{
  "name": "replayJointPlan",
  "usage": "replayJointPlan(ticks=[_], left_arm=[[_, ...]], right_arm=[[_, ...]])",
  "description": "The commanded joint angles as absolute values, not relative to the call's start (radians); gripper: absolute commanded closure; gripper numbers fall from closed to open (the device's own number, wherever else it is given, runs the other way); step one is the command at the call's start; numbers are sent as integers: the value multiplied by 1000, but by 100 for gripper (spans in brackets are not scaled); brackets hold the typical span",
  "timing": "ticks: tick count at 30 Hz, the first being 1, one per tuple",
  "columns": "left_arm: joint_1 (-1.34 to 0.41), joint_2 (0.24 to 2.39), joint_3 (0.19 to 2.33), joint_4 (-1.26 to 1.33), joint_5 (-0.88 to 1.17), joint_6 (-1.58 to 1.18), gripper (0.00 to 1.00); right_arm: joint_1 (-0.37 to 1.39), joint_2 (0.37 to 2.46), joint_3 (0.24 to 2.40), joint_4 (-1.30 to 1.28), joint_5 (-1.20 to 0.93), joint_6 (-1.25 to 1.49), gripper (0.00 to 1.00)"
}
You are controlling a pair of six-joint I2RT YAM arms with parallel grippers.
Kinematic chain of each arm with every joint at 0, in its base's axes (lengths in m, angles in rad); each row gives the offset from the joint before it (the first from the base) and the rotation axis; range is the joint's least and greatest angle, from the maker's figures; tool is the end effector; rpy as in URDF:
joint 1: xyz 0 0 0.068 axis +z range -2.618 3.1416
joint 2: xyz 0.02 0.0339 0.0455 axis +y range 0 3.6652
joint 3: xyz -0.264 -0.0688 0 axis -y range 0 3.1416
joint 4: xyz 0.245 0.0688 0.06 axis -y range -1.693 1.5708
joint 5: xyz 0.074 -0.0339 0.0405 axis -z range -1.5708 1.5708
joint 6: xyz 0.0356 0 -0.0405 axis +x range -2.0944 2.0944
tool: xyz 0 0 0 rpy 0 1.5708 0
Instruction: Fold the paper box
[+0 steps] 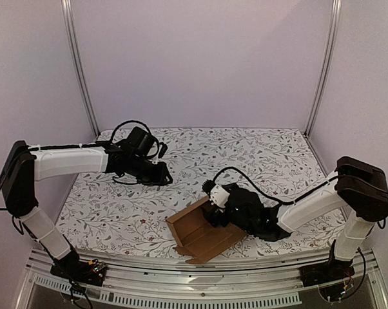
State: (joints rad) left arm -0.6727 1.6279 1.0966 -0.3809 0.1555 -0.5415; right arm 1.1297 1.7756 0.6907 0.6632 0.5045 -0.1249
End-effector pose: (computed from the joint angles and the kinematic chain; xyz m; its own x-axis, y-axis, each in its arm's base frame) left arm 0.2652 -0.2184 0.2183 -0.8856 0.0545 -0.4613 0.2722 0.8655 -0.4204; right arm 0.1595 0.2975 0.1403 -0.0982 -0.4635 -0.8806 -0.6204 0.7204 -0.3100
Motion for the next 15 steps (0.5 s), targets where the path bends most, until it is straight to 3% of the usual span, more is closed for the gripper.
replayJointPlan(ticks=[1, 15], left_arm=[[-660, 1600, 1104, -395, 148, -520, 79], [-660, 1591, 1091, -383, 151, -515, 79]], right_arm=[[1124, 1737, 741, 548, 603, -225, 1], [1125, 1697, 833, 479, 830, -584, 1]])
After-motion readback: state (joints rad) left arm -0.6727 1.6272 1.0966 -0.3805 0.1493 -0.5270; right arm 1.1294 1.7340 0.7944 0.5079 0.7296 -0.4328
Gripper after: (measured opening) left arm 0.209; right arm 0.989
